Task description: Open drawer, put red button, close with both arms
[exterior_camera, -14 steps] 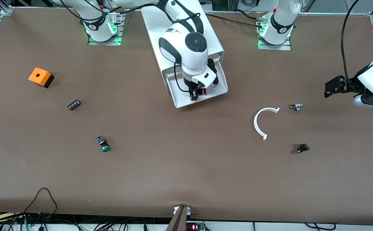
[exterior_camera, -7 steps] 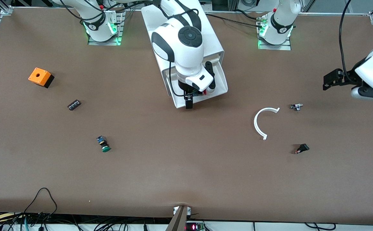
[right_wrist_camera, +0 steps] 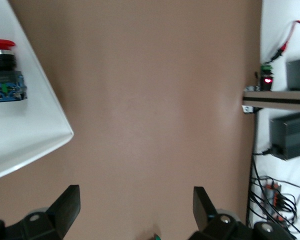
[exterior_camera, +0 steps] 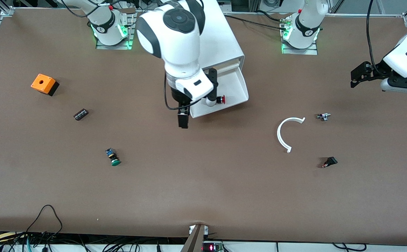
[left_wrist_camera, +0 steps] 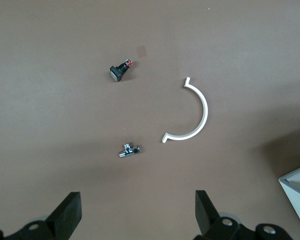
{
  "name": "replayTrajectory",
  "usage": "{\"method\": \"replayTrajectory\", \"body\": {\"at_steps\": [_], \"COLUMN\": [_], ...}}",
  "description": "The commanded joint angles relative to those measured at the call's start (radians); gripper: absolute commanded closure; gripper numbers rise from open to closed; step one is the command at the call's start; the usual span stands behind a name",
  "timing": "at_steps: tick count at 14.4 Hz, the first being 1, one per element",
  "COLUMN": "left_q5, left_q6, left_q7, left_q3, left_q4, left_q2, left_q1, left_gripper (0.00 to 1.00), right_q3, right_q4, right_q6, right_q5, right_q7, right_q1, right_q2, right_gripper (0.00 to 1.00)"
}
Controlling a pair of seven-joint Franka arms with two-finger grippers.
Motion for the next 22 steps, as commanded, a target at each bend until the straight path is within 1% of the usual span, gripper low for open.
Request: {"method": "replayTrajectory", "body": {"at_steps": [1, 4, 6, 8, 10, 11, 12, 13, 14, 15, 16, 18, 20, 22], "left_q5": [-0.004, -0.015, -0.019, -0.079, -0.107, -0.131, -0.130, -0.119, -0.116, -0.116, -0.117, -0.110, -0.032, 0.054], "left_q6": [-0.027, -0.046, -0.077, -0.066, -0.036, -0.001, 0.028, 0.062, 0.102, 0.139, 0.166, 0.208, 0.248, 0.279], "left_q7": [-0.010, -0.060, -0.070, -0.086, -0.158, -0.213, -0.278, -0.357, -0.435, -0.508, -0.578, -0.690, -0.840, -0.980], "left_q3": [-0.011, -0.016, -0.048, -0.091, -0.097, -0.116, -0.140, -0.183, -0.218, -0.237, -0.246, -0.246, -0.248, -0.248], "left_q4": [0.028, 0.029, 0.029, 0.037, 0.048, 0.048, 0.049, 0.049, 0.049, 0.049, 0.057, 0.110, 0.164, 0.222], "left_q2": [0.016, 0.036, 0.081, 0.137, 0.191, 0.216, 0.236, 0.263, 0.286, 0.308, 0.332, 0.419, 0.490, 0.570], "left_q1": [0.010, -0.007, -0.030, -0.032, -0.035, -0.046, -0.049, -0.052, -0.053, -0.061, -0.084, -0.151, -0.238, -0.320], "left_gripper": [0.00, 0.00, 0.00, 0.00, 0.00, 0.00, 0.00, 0.00, 0.00, 0.00, 0.00, 0.00, 0.00, 0.00], "right_q3": [-0.003, 0.003, 0.003, 0.006, 0.006, 0.006, 0.008, 0.008, 0.006, 0.006, 0.006, 0.006, 0.009, 0.009], "right_q4": [0.009, 0.007, -0.003, -0.002, -0.005, -0.006, -0.009, -0.017, -0.026, -0.044, -0.060, -0.065, -0.077, -0.089], "right_q6": [-0.023, -0.025, -0.054, -0.135, -0.202, -0.230, -0.232, -0.233, -0.236, -0.238, -0.238, -0.226, -0.226, -0.238], "right_q5": [0.003, 0.003, 0.015, 0.061, 0.087, 0.150, 0.211, 0.242, 0.235, 0.232, 0.232, 0.235, 0.230, 0.226], "right_q7": [0.120, 0.331, 0.448, 0.557, 0.648, 0.715, 0.740, 0.745, 0.745, 0.745, 0.743, 0.734, 0.740, 0.743], "right_q1": [-0.006, -0.017, -0.032, -0.077, -0.138, -0.191, -0.237, -0.264, -0.282, -0.301, -0.325, -0.366, -0.385, -0.428], "right_q2": [-0.028, -0.050, -0.078, -0.091, -0.104, -0.105, -0.105, -0.108, -0.113, -0.121, -0.133, -0.130, -0.128, -0.136], "right_gripper": [0.00, 0.00, 0.00, 0.00, 0.00, 0.00, 0.00, 0.00, 0.00, 0.00, 0.00, 0.00, 0.00, 0.00]}}
